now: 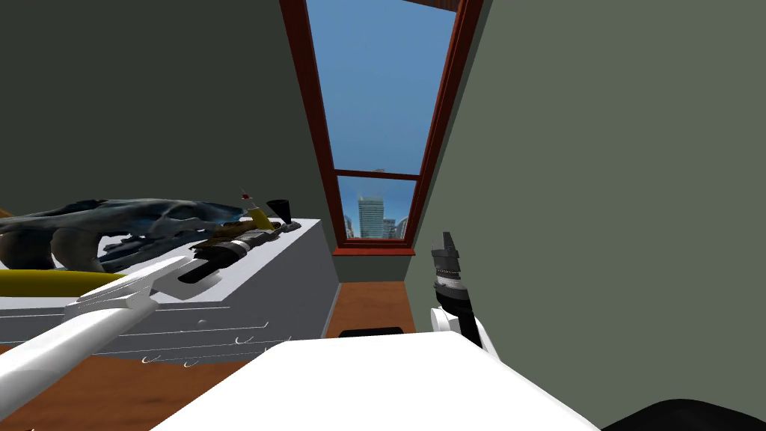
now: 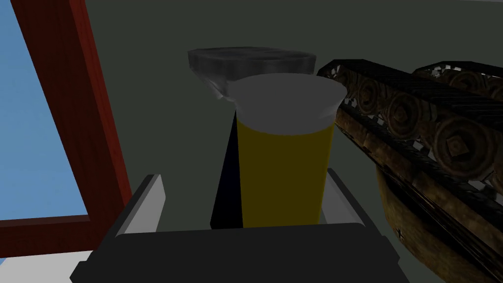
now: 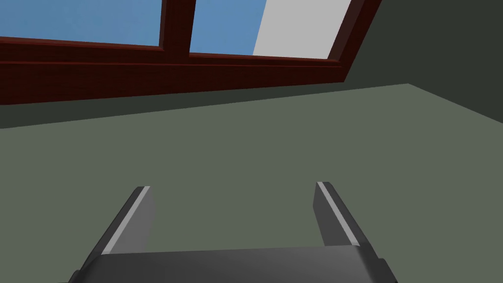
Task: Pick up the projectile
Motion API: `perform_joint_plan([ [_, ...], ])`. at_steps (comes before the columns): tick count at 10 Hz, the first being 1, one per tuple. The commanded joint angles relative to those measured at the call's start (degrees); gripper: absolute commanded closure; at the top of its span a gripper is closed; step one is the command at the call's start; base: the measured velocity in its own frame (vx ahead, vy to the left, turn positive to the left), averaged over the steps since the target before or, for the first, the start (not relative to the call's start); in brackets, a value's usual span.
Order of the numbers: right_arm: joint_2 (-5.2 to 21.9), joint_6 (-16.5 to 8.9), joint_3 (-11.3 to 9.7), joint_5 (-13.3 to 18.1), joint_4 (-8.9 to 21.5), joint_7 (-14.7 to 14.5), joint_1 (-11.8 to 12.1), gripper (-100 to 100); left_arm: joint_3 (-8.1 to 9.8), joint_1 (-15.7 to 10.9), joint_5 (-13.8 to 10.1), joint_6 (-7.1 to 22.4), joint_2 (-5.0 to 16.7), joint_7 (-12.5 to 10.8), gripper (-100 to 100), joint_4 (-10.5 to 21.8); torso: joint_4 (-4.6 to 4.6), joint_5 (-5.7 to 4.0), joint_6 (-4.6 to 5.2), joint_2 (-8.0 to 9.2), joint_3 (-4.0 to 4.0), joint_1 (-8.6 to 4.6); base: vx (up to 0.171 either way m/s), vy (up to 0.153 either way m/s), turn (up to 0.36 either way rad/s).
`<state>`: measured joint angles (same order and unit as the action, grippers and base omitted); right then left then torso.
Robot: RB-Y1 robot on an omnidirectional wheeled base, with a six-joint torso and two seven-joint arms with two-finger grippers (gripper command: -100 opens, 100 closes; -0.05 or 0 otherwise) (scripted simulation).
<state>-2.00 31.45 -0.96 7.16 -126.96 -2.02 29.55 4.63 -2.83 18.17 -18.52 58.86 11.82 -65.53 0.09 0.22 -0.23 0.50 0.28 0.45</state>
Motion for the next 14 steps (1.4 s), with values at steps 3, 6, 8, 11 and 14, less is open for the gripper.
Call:
perform_joint_plan([
  [3, 0.01, 0.00, 0.01, 0.00, 0.00, 0.00, 0.01, 0, -2.35, -6.08, 0.13, -0.11, 0.11, 0.01, -100, 5.71, -0.05, 0.03, -0.01, -0.29, -0.15, 0.13, -0.038, 0.006, 0.005],
  [6, 0.01, 0.00, 0.01, 0.00, 0.00, 0.00, 0.02, 0, -5.07, -9.79, 0.90, -0.58, 1.61, 0.10, -100, 8.93, -0.11, 0.04, -0.01, -0.51, -0.29, 0.11, -0.037, -0.005, -0.063],
  [8, 0.00, 0.00, 0.00, 0.00, 0.00, 0.00, 0.00, 0, -7.91, -12.95, 0.90, -0.58, 1.61, 0.10, -100, 11.45, 0.00, 0.03, 0.05, 0.09, 0.04, -0.02, -0.153, -0.030, -0.036],
  [11, 0.01, 0.00, 0.01, 0.00, 0.00, 0.00, 0.02, 0, -7.91, -17.39, 0.90, -0.58, 1.61, 0.10, -100, 16.37, -0.13, 0.04, 0.05, -0.57, -0.32, 0.07, 0.012, -0.005, 0.005],
  [14, 0.00, 0.00, 0.00, 0.00, 0.00, 0.00, 0.00, 0, -13.46, -22.40, 1.66, -1.06, 3.11, 0.19, -100, 21.05, -0.02, 0.03, 0.04, 0.00, -0.01, -0.05, -0.138, -0.028, -0.087],
])
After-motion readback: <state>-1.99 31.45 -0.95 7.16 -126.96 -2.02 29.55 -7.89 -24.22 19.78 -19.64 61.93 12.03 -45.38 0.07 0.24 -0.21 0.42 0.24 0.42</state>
